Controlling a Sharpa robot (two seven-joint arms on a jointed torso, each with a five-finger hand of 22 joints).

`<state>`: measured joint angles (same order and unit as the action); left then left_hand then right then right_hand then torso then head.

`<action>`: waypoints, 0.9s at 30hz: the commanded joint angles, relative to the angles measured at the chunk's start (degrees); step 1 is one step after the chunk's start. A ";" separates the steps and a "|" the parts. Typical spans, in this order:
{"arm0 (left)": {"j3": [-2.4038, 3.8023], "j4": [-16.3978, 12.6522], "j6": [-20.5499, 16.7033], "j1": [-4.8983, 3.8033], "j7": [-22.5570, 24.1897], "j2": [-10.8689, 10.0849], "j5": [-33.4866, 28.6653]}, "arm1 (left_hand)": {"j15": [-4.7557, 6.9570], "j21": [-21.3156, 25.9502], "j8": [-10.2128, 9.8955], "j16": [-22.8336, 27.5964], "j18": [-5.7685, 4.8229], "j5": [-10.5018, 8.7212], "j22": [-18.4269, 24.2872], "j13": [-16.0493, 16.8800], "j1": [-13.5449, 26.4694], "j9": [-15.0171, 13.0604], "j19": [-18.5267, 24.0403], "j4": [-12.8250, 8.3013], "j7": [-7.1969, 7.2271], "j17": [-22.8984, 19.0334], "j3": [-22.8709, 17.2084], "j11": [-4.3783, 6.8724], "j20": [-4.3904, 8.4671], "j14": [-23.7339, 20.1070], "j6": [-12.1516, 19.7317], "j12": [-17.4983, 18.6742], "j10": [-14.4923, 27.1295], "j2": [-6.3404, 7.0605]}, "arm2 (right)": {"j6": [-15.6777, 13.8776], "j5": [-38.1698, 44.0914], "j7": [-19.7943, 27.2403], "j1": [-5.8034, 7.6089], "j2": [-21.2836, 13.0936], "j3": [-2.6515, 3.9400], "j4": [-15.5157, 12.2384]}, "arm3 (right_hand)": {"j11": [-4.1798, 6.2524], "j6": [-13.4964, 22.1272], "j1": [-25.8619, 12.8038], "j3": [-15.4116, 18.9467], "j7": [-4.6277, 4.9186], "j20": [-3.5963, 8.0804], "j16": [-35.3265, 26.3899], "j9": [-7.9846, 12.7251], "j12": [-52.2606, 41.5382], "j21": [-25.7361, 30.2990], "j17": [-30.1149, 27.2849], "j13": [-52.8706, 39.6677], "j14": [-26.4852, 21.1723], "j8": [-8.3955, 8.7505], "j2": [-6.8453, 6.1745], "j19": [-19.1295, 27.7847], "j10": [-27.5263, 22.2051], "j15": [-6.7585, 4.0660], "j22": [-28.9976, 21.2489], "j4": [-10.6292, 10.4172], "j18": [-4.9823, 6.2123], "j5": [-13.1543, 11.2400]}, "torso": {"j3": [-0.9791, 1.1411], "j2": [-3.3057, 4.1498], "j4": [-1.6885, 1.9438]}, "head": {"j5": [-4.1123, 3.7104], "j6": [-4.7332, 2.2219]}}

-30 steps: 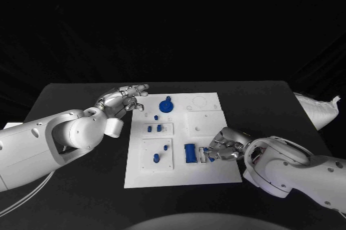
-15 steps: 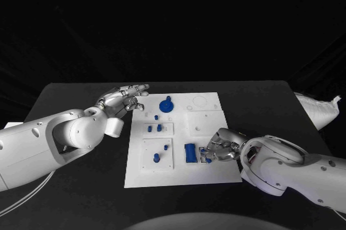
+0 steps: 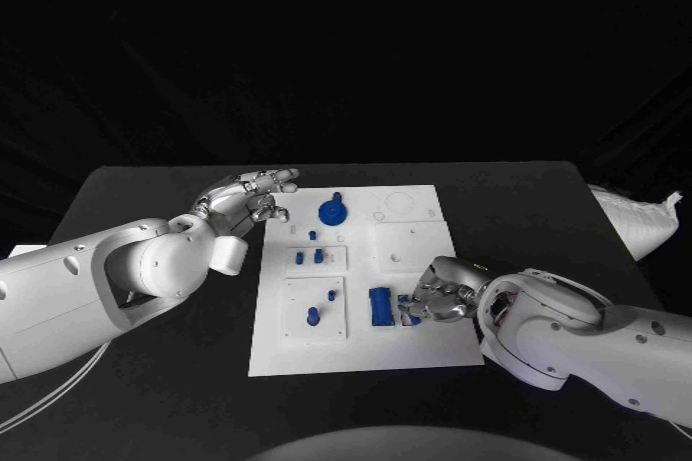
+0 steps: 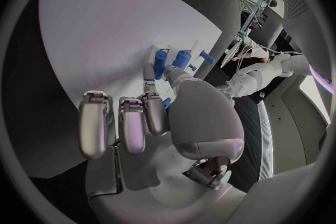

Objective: Assemble the parts on the task board

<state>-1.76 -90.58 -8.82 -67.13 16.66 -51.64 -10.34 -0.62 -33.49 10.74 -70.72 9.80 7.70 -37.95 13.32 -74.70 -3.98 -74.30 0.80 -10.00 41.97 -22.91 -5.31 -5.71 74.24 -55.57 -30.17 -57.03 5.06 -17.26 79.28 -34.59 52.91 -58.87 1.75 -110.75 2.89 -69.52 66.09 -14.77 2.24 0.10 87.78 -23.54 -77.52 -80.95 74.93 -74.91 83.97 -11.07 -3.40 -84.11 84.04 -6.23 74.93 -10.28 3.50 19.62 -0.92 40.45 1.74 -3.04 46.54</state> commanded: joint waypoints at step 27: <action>0.03 -0.21 1.09 -0.03 0.08 -0.10 0.19 | 0.05 0.30 0.41 -0.18 0.59 0.00 0.10 0.06 0.11 -0.04 0.04 0.08 -0.09 -0.13 0.09 -0.09 -0.41 -0.47 0.43 -0.31 0.47 -0.15 | 2.18 4.02 0.21 -0.19 0.10 -0.13 -0.15 | 0.86 -1.36 -9.19 11.38 -1.97 0.84 0.61 -3.94 -1.81 -0.81 12.34 -9.45 5.48 -2.79 0.88 -1.92 3.89 -0.91 2.63 -6.26 -0.71 -10.79 | 0.04 -0.02 -0.06 | 0.09 0.08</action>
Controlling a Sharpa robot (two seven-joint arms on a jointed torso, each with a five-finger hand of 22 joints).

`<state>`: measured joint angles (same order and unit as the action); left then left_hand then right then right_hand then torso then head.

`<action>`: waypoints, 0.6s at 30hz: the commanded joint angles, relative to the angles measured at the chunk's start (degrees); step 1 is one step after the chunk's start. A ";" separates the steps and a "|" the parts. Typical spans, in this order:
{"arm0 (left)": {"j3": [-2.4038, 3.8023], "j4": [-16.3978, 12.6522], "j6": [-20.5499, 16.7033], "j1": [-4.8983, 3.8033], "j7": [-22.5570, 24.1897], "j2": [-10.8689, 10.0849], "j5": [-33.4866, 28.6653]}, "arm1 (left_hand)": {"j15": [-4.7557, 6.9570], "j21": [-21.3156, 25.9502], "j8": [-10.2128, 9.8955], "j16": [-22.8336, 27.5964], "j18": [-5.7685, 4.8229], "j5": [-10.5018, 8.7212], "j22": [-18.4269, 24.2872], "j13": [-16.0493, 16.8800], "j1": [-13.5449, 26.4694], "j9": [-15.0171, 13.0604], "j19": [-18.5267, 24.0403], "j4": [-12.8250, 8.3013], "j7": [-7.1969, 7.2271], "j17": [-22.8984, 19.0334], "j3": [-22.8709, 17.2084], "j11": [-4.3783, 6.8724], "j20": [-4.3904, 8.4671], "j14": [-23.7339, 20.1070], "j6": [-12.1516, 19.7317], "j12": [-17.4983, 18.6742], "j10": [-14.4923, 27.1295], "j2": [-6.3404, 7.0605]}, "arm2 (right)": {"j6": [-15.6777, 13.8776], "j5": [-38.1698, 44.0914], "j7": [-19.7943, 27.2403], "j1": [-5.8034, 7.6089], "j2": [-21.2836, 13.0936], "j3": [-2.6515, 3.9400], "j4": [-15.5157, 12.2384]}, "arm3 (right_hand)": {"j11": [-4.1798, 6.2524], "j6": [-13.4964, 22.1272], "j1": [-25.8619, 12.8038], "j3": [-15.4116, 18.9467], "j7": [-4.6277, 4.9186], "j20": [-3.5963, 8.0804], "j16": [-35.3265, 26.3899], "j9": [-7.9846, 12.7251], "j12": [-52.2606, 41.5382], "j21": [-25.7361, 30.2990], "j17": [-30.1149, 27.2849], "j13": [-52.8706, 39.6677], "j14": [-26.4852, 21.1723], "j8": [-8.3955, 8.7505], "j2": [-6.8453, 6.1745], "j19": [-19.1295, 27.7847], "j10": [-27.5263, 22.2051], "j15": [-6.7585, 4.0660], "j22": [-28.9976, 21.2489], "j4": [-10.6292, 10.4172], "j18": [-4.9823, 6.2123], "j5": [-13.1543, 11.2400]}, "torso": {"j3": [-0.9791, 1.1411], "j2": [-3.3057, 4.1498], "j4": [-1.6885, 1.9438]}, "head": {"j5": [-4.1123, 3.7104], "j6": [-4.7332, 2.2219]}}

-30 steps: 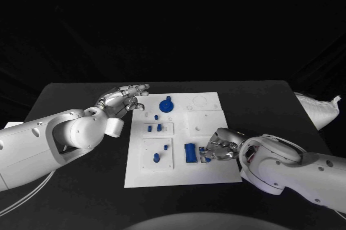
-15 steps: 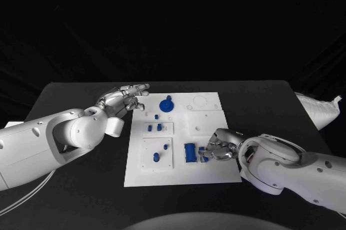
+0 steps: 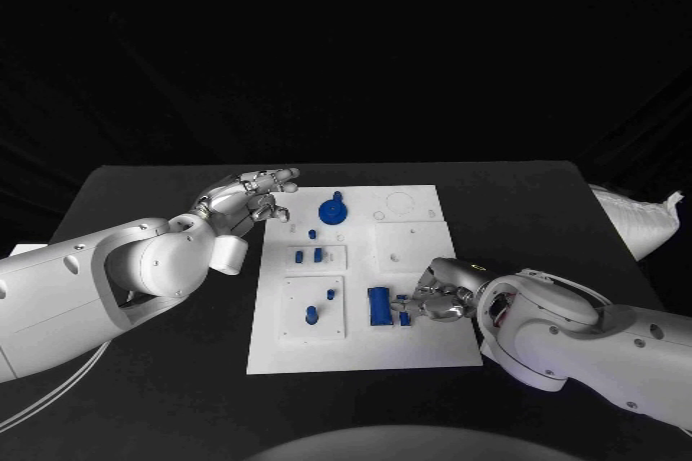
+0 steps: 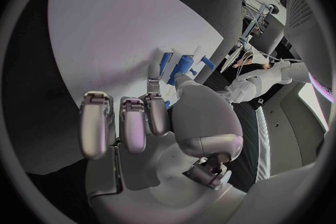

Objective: Assemble the parts on the task board

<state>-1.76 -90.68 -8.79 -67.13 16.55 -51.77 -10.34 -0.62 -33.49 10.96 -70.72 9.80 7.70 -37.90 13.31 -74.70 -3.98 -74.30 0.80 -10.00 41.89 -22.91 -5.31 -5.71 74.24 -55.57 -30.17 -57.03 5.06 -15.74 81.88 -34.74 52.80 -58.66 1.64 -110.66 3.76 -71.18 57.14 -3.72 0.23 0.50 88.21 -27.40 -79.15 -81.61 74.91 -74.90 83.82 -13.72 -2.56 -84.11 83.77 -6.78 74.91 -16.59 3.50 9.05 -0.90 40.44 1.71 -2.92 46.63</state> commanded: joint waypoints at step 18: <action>0.02 1.30 0.99 0.01 0.46 0.67 0.19 | 0.02 0.33 0.23 -0.08 0.58 0.00 0.06 0.05 0.15 -0.03 0.07 0.11 -0.12 -0.33 0.12 -0.11 -0.42 -0.59 0.51 -0.38 0.58 -0.16 | -11.35 -17.49 15.89 1.82 -3.28 0.27 0.92 | -2.96 9.16 9.81 4.29 3.65 -1.30 -5.32 1.44 14.18 7.02 4.08 -2.51 3.74 5.25 -0.28 1.81 -0.26 1.91 -6.77 2.48 1.21 6.02 | -0.10 -0.80 -0.33 | -0.73 -1.55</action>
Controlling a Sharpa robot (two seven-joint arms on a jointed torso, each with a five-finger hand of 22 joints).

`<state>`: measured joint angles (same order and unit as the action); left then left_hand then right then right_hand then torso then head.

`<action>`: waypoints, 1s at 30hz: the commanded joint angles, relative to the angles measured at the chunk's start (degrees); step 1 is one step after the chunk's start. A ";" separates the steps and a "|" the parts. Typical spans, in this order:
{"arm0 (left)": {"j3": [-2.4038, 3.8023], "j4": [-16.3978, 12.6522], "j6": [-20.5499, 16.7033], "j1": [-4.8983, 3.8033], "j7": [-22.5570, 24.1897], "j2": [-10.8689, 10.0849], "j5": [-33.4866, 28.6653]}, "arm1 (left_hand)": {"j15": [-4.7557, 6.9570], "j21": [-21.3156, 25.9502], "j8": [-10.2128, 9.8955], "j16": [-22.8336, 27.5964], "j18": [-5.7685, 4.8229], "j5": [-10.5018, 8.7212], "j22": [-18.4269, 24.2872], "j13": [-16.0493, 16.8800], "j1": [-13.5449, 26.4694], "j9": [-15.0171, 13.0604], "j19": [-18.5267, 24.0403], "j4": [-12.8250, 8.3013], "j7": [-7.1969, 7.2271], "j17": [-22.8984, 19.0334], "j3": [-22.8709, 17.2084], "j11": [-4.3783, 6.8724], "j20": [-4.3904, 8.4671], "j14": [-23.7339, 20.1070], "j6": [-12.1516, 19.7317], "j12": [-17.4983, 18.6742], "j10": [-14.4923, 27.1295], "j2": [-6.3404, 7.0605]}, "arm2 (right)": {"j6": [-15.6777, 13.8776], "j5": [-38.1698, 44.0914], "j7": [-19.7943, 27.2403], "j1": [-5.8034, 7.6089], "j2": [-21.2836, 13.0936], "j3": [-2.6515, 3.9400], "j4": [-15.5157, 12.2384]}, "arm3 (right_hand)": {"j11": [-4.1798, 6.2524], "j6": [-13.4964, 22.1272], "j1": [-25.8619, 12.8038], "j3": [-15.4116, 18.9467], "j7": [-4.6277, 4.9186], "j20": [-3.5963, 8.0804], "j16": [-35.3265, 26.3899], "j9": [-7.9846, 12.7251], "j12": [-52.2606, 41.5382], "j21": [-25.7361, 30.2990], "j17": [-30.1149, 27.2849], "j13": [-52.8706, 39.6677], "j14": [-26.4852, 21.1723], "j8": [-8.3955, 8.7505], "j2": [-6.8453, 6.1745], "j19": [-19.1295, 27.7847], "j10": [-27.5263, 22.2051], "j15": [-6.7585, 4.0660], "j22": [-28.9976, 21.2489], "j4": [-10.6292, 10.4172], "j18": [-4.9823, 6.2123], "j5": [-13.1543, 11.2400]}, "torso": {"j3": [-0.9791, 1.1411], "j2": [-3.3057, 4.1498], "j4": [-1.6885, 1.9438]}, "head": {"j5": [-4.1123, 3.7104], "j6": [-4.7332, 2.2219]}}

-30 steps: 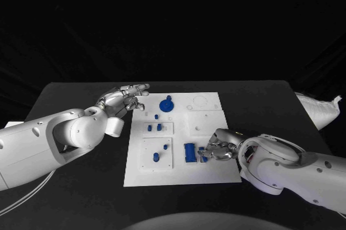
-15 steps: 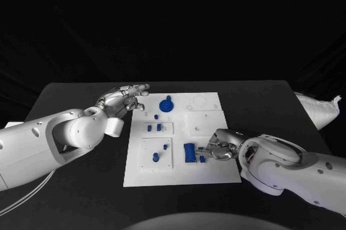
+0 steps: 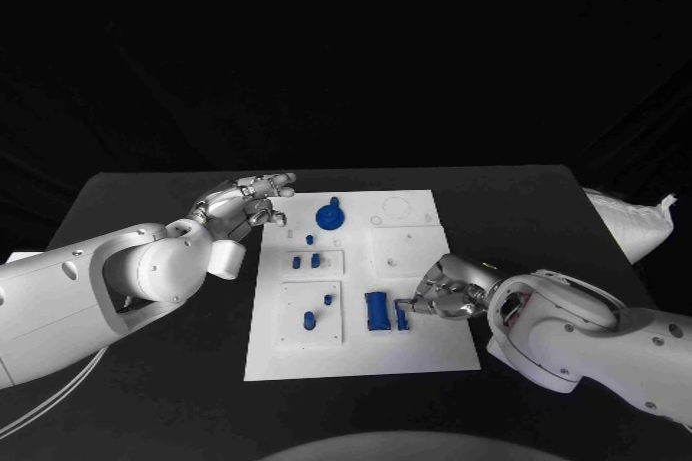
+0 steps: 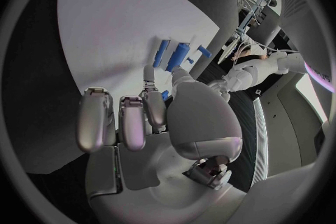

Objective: Assemble the parts on the task board

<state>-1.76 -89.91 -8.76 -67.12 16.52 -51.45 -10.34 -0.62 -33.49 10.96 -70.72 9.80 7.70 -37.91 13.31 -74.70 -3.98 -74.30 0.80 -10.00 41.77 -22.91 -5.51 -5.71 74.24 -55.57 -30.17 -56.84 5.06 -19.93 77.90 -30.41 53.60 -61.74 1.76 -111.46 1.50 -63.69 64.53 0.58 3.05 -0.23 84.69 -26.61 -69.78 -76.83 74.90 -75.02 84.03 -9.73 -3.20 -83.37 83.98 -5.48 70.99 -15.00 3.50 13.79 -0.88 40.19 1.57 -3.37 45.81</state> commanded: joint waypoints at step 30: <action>-0.03 16.00 -5.37 1.35 6.73 9.67 -1.45 | -5.41 33.49 -6.91 61.14 -2.94 -2.31 26.02 -13.31 22.63 3.98 44.63 -0.80 2.72 -41.77 6.44 -1.09 -5.12 -37.86 17.07 23.66 16.96 -5.06 | -0.06 -66.27 50.00 6.00 19.74 2.48 41.67 | -7.56 26.95 -10.02 -8.60 4.30 -8.46 -84.69 21.00 69.78 71.30 -68.61 69.78 -40.65 9.73 3.20 42.26 -42.00 10.05 -64.91 15.00 3.62 -13.79 | -0.61 -6.18 -0.57 | -0.19 -8.95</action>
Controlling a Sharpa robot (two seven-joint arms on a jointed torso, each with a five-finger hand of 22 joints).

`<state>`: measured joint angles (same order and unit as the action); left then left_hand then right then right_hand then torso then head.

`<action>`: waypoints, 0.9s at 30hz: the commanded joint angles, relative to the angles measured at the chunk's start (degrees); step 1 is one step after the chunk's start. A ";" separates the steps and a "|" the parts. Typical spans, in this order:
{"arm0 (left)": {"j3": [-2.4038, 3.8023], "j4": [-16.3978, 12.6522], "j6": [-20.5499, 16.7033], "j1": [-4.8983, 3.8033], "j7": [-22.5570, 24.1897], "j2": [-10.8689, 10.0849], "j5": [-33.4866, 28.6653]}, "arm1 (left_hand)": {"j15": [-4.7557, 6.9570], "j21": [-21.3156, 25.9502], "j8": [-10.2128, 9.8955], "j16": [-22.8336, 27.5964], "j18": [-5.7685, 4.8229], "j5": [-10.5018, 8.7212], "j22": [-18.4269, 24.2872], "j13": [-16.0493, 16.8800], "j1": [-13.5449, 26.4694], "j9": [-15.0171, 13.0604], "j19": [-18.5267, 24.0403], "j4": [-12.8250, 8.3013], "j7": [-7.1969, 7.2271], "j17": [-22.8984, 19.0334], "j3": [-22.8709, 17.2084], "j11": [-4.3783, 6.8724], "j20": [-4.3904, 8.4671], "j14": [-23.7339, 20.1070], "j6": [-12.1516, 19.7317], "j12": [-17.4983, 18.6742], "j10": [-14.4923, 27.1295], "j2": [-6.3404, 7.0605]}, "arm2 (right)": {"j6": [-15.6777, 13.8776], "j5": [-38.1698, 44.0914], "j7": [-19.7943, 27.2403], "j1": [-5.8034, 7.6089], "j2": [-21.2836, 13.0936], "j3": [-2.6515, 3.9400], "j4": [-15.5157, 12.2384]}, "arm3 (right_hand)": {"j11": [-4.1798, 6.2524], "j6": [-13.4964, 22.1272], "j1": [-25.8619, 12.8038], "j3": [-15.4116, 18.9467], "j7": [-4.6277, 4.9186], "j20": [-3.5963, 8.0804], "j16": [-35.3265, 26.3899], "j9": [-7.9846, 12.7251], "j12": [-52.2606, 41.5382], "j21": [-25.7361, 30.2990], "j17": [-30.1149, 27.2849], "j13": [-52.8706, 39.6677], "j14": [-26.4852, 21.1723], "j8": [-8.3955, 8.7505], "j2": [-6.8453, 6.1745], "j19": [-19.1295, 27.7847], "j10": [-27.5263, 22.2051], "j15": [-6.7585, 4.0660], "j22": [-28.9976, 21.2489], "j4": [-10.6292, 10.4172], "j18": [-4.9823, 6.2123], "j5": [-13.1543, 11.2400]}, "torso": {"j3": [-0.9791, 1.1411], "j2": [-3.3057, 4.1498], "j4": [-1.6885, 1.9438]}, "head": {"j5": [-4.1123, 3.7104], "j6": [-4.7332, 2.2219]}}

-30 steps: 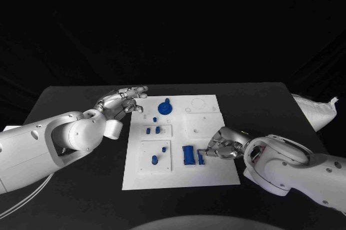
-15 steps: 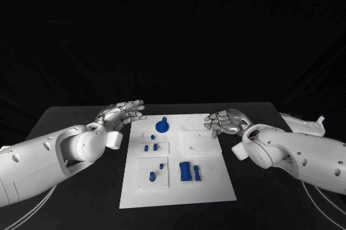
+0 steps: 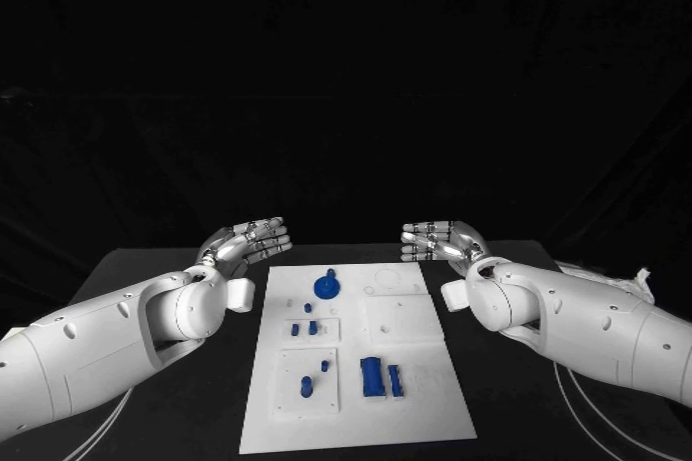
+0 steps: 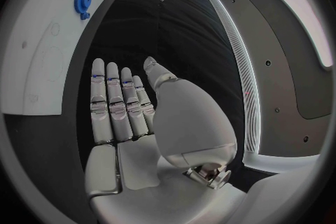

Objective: Assemble the parts on the task board

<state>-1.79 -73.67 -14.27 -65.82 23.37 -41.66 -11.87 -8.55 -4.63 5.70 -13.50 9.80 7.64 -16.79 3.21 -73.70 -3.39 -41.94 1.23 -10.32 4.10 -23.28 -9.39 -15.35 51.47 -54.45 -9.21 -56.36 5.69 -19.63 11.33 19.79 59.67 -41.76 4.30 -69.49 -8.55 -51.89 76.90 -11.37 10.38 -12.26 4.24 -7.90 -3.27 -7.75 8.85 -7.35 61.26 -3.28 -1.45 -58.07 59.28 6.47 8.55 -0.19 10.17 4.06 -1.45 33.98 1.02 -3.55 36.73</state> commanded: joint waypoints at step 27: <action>1.77 -16.11 -29.52 5.60 6.35 -3.00 11.75 | 8.55 4.63 -5.70 13.50 -9.80 -7.64 16.79 -3.21 56.56 3.39 32.20 -1.23 10.32 -4.10 17.89 9.39 15.35 -39.50 41.77 9.21 43.26 -5.69 | -24.49 -11.33 10.00 0.49 -2.93 -4.30 -20.46 | 8.55 39.81 -59.00 11.37 -10.38 12.26 -4.24 7.90 3.27 7.75 -8.85 7.35 -47.00 3.28 1.45 44.56 -45.48 -6.47 -8.55 0.19 -10.17 -4.06 | 1.45 -2.79 -1.02 | 3.55 -2.35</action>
<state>-0.11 -89.31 -38.21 -60.29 27.13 -44.64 -3.29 -0.38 -0.34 0.38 -2.25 2.58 0.43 -5.11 0.08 -23.53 -0.08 -13.35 -0.01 -0.77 0.13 -7.39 -0.53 -3.93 16.48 -17.44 -0.64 -17.99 0.05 -40.73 1.90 27.05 60.13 -44.64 -0.01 -89.80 -0.36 -16.58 24.58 -1.43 0.77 -1.66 0.43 -0.29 -0.37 -0.44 0.41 -0.23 19.58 -0.40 -0.01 -18.52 18.97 0.10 0.39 0.07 3.01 0.29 -0.01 31.21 0.01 -0.01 34.38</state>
